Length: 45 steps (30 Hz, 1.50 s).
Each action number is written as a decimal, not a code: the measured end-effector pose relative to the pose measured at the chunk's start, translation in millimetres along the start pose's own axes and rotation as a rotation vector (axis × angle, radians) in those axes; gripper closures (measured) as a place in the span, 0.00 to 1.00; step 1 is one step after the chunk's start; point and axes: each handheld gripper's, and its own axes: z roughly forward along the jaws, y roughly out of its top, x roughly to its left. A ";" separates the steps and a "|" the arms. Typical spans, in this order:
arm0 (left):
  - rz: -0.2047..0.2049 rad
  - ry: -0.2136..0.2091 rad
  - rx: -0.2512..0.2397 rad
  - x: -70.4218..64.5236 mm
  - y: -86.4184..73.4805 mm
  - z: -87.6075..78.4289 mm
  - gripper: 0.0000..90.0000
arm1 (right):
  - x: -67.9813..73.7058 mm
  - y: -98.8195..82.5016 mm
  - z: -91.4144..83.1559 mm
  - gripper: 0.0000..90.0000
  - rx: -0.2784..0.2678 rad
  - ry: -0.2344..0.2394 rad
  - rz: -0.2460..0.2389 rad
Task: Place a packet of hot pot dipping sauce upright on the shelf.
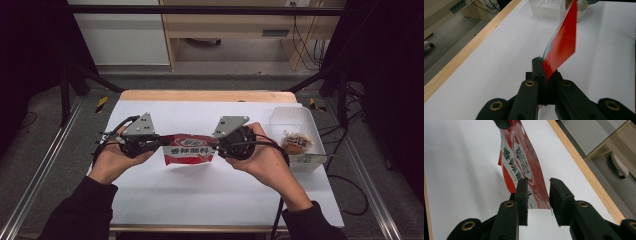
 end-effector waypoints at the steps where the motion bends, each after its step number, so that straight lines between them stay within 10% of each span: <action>1: 0.013 0.005 0.004 -2.2 0.6 -0.4 1.00 | -0.6 -0.4 0.6 0.75 0.003 0.002 0.008; 15: 0.035 -0.003 -0.008 -5.3 -3.4 -2.4 1.00 | -2.2 -7.0 16.6 0.62 0.072 0.045 0.017; 45: 0.002 -0.043 -0.052 -11.0 -4.9 0.2 1.00 | 1.8 -8.6 31.9 0.99 0.108 0.104 0.007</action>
